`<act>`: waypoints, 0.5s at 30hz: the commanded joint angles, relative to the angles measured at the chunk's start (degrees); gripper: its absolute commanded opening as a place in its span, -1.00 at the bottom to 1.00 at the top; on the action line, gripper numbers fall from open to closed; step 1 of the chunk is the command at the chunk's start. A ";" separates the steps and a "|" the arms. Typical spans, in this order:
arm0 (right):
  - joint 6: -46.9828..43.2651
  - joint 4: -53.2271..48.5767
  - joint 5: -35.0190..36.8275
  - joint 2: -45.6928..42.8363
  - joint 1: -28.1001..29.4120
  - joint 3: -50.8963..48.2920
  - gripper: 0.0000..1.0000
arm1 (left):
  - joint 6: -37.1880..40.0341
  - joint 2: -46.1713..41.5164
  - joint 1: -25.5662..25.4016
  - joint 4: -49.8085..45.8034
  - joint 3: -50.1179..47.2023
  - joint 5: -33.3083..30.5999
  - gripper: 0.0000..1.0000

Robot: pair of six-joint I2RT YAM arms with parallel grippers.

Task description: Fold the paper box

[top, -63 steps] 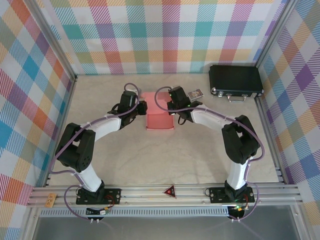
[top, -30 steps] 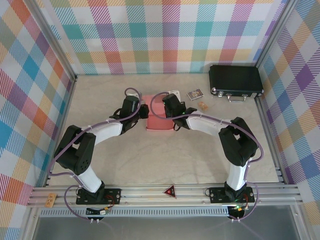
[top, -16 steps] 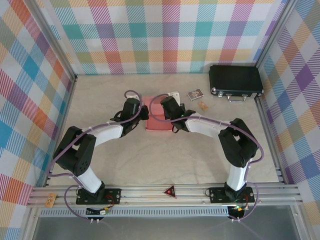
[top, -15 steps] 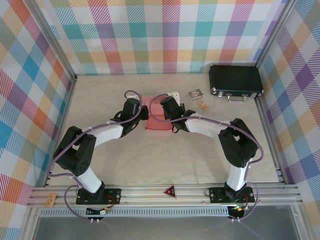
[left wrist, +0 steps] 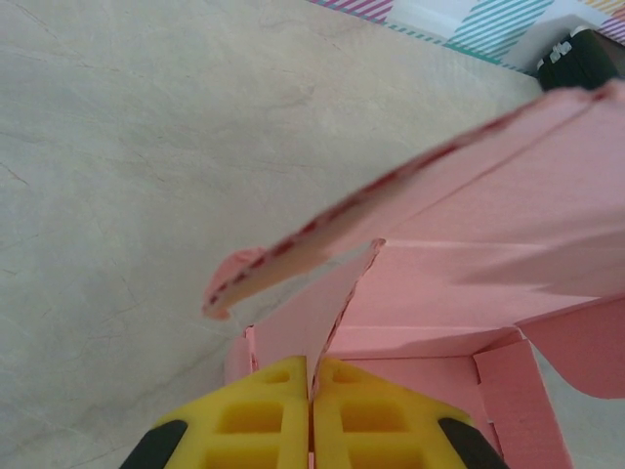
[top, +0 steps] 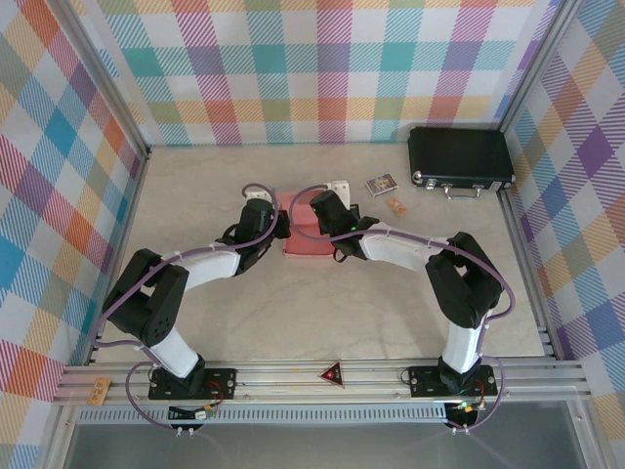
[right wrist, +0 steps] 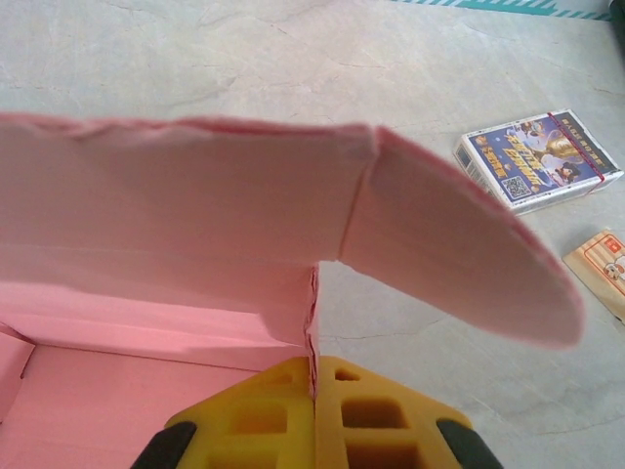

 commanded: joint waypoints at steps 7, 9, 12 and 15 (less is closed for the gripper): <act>2.90 -1.05 1.67 0.83 0.72 0.51 -0.83 | -0.76 -0.92 -1.35 -0.65 -2.32 -1.38 -0.86; 3.07 -1.09 1.67 1.06 0.73 0.56 -0.81 | -0.75 -1.13 -1.35 -0.67 -2.50 -1.71 -0.86; 4.05 -1.27 1.67 1.24 0.72 0.38 -0.79 | -0.77 -1.45 -1.44 -0.96 -2.74 -2.19 -0.87; 5.08 -1.19 1.67 1.22 0.73 0.12 -0.74 | -0.85 -1.62 -1.44 -1.13 -2.58 -2.46 -0.87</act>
